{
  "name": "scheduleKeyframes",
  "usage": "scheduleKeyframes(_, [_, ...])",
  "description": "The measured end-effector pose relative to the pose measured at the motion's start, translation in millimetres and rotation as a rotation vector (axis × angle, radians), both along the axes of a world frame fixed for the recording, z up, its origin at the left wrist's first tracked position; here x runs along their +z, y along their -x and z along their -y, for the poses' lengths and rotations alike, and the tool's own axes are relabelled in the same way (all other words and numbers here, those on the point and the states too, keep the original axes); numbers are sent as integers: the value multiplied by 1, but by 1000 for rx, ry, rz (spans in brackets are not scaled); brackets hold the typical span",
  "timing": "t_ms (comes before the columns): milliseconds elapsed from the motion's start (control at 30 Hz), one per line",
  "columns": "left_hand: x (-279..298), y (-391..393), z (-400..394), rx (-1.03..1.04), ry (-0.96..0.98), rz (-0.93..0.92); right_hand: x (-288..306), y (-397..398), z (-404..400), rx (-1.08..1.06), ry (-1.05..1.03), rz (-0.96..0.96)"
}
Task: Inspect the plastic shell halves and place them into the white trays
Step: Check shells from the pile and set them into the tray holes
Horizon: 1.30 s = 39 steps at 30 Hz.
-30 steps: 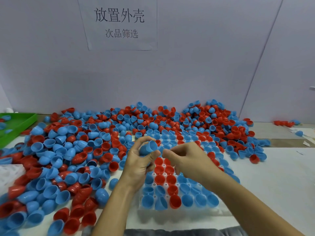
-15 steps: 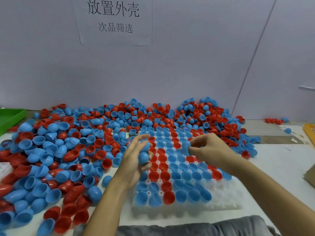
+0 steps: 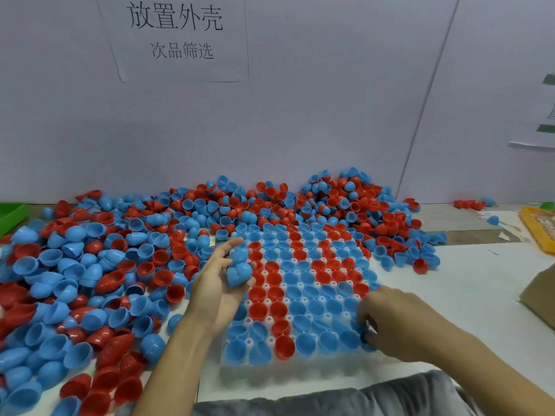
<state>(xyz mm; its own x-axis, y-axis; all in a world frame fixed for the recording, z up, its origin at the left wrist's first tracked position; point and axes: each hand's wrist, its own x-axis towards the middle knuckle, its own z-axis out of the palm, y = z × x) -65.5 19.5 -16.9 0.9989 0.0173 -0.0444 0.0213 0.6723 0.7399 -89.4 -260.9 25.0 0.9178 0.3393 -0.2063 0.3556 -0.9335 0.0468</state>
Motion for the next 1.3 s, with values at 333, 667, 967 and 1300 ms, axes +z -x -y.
scheduleKeyframes(333, [-4, -1, 3, 3, -98, 8, 24, -12, -36, 73, -507, 107])
scheduleKeyframes(667, [-6, 1, 8, 44, -211, 35, 3, -27, -122, 27, -827, 195])
scheduleKeyframes(967, [-6, 0, 5, -21, -270, 61, 18, -51, -114, 63, -617, 355])
scheduleKeyframes(1300, [0, -4, 14, 263, -593, 152, 17, -41, -109, -131, -1036, 198])
